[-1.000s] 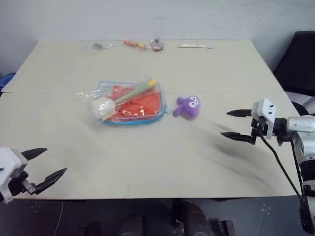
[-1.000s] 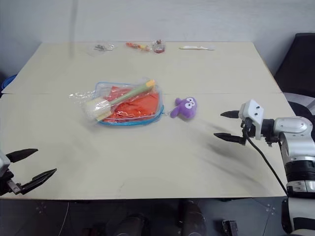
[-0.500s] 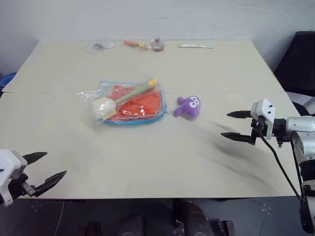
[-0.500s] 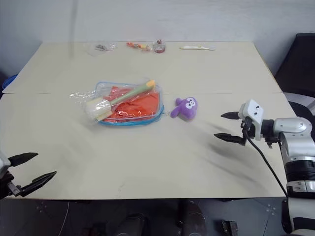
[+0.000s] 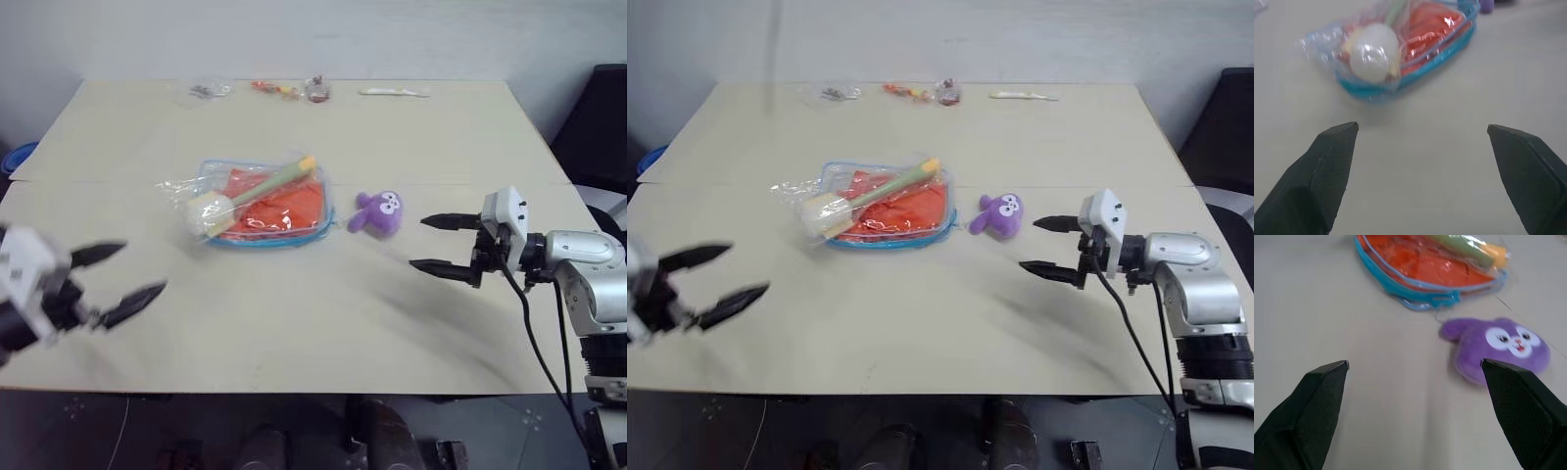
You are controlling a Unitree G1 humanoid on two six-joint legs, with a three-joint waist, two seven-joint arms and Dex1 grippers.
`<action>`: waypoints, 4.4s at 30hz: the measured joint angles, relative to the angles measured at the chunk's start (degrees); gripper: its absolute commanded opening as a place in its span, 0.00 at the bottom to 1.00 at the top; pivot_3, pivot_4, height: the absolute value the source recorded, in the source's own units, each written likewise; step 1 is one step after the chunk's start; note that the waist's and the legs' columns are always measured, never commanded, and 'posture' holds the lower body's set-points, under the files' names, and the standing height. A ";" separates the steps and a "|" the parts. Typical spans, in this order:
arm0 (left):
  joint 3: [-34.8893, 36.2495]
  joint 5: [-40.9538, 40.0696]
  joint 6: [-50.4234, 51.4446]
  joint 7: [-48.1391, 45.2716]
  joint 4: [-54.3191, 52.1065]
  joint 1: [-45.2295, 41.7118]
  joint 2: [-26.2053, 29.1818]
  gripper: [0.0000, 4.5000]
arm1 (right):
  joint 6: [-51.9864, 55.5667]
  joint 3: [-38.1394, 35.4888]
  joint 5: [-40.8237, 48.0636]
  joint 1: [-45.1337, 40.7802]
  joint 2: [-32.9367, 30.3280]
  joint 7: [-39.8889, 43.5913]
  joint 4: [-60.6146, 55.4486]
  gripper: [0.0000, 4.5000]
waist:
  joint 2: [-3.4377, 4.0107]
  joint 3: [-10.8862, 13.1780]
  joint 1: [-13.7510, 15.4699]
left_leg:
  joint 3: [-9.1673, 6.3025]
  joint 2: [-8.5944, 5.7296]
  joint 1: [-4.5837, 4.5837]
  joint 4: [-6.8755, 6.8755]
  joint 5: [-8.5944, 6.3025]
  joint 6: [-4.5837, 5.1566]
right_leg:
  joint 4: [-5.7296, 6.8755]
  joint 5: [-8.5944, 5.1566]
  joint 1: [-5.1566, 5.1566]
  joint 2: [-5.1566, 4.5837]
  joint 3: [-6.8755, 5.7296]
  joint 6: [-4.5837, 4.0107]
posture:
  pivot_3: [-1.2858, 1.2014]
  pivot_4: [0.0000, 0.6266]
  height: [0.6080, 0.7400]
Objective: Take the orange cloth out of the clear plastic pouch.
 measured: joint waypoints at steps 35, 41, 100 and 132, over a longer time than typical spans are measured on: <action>-49.21 39.72 -24.31 -7.83 82.76 -70.23 -16.73 0.08 | 7.72 8.44 -1.77 -0.74 12.11 -21.69 -22.91 1.00 | -0.36 -0.08 -1.19 | 1.02 -0.06 0.02 0.03 0.03 0.11 | 0.39 0.07 -0.91 0.42 0.36 0.11 | 0.52 0.24 1.00; -43.45 37.49 -15.69 -7.49 68.12 -61.94 -10.90 0.01 | 7.86 8.56 -1.78 -1.50 11.79 -20.51 -22.28 1.00 | -0.36 -0.08 -1.81 | 1.03 0.00 0.03 0.01 0.03 0.10 | 0.41 0.07 -0.96 0.43 0.37 0.11 | 0.52 0.24 1.00; -47.72 55.92 -54.46 3.72 48.80 -33.95 3.89 0.49 | 8.50 7.19 0.02 -1.80 10.05 -17.10 -20.93 1.00 | -0.41 -0.15 -1.08 | 1.28 0.03 0.02 0.00 -0.07 0.09 | 0.50 0.04 -1.04 0.37 0.38 0.04 | 0.52 0.24 1.00; -21.41 48.15 -50.08 2.85 9.44 6.29 4.58 0.00 | 6.60 7.45 2.36 2.39 -0.95 -0.25 -16.68 1.00 | -0.42 -0.14 -0.91 | 1.16 0.07 0.02 0.00 -0.14 0.17 | 0.38 0.05 -0.91 0.24 0.37 0.07 | 0.52 0.24 1.00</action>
